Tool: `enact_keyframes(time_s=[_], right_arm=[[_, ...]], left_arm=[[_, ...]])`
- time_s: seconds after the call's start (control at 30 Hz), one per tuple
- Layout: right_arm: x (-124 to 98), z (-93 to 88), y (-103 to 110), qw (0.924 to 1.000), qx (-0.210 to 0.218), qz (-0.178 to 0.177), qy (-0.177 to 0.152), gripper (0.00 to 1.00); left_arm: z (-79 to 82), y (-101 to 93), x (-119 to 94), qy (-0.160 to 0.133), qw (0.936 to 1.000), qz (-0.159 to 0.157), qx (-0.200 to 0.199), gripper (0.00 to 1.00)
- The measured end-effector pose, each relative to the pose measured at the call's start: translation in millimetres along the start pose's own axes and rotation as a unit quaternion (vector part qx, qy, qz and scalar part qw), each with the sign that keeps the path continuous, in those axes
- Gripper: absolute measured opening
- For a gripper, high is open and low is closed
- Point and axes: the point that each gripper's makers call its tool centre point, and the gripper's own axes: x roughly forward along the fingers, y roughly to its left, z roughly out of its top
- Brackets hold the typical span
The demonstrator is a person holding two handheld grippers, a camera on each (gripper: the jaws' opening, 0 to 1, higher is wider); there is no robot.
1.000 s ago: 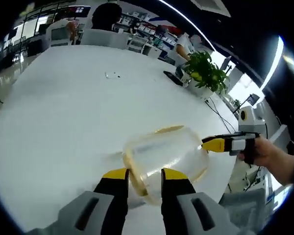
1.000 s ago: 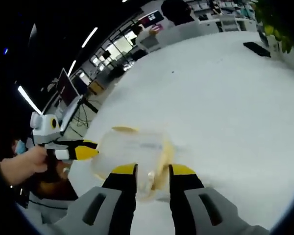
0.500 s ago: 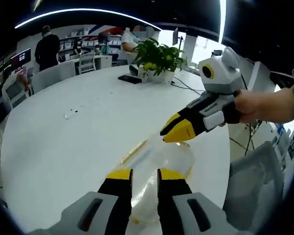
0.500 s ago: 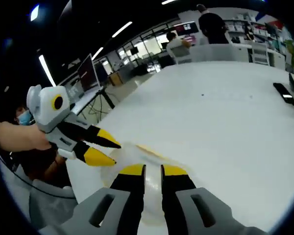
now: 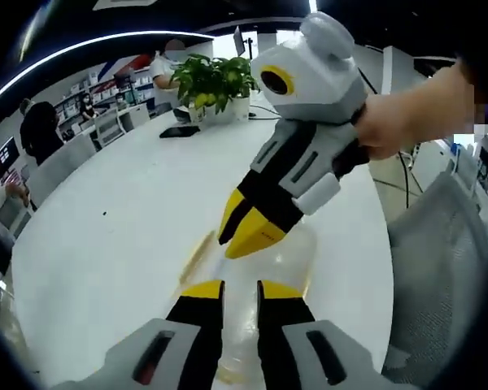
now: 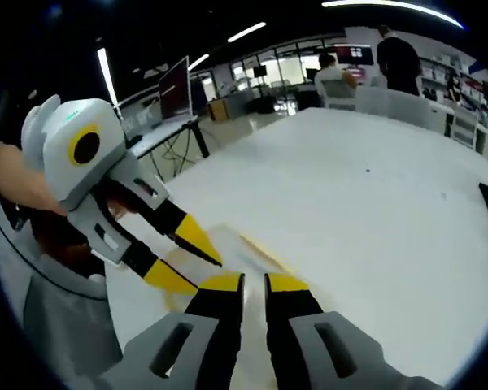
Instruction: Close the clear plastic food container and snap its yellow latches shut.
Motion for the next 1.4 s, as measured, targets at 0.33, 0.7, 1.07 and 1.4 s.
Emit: enact_keyframes(time_s=[0.33, 0.7, 1.07, 1.4], right_arm=[[6.5, 3.2, -0.9, 0.9999, -0.016, -0.001, 0.004, 0.10], [9.4, 11.8, -4.4, 0.9993, -0.038, -0.001, 0.008, 0.12], [15.8, 20.2, -6.5, 0.9959, -0.073, 0.033, 0.042, 0.19], [19.4, 14.7, 5.4, 0.9851, -0.091, 0.106, 0.100, 0.22]], left_arm=[[-3.0, -10.2, 4.6, -0.001, 0.9997, -0.005, 0.023, 0.06], [-0.3, -24.5, 0.5, -0.009, 0.9972, -0.027, 0.069, 0.17], [-6.9, -46.0, 3.8, 0.011, 0.9875, -0.046, 0.151, 0.23], [-8.7, -40.6, 4.3, 0.014, 0.9871, -0.038, 0.155, 0.24]])
